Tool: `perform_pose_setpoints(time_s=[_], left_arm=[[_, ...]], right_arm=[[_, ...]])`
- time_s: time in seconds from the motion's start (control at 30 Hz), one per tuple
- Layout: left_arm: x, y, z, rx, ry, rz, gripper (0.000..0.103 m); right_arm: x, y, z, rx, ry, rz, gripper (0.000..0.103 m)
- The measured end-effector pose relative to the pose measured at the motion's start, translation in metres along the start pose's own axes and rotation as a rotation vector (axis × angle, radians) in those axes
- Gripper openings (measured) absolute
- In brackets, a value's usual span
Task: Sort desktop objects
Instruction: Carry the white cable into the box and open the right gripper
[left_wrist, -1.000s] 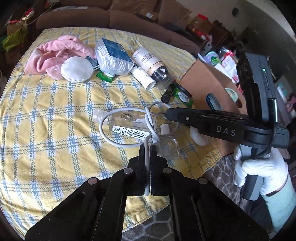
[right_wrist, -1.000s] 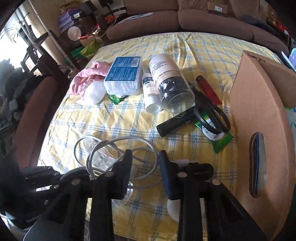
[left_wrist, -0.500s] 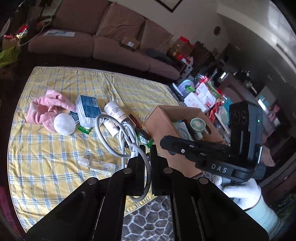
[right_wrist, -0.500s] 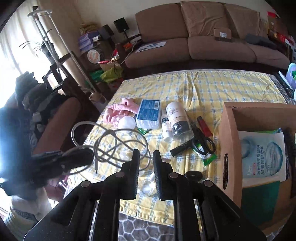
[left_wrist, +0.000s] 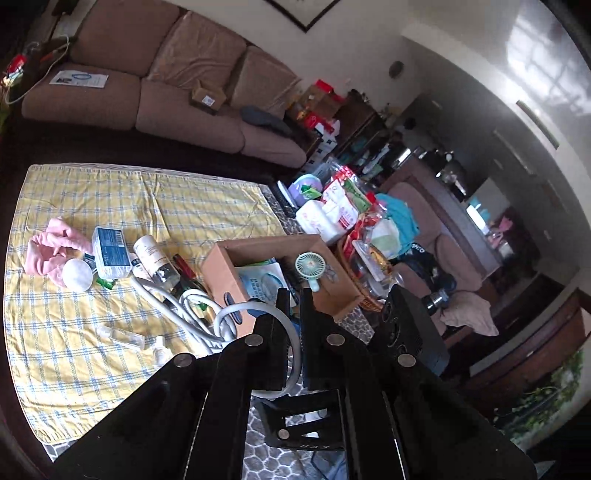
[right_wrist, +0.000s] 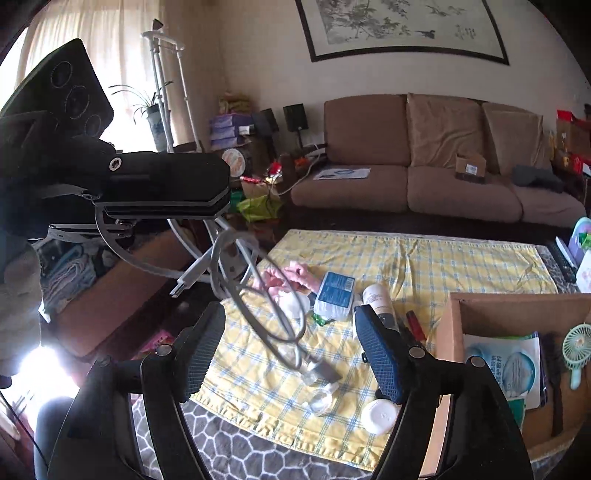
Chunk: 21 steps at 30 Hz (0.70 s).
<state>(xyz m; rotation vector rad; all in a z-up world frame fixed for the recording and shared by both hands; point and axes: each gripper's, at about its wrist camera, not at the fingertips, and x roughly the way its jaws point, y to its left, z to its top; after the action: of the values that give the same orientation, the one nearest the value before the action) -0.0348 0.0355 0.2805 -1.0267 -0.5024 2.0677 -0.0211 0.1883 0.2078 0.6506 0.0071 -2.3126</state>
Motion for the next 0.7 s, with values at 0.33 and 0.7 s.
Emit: perform_pose_setpoints(time_s=[0.33, 0.7], left_arm=[[0.05, -0.082, 0.011, 0.089, 0.065, -0.006, 0.005], [0.207, -0.153, 0.026, 0.138, 0.189, -0.09, 0.005]], right_arm=[[-0.042, -0.053, -0.002, 0.164, -0.046, 0.098, 0.016], [-0.135, -0.181, -0.016, 0.087, -0.018, -0.277, 0.016]])
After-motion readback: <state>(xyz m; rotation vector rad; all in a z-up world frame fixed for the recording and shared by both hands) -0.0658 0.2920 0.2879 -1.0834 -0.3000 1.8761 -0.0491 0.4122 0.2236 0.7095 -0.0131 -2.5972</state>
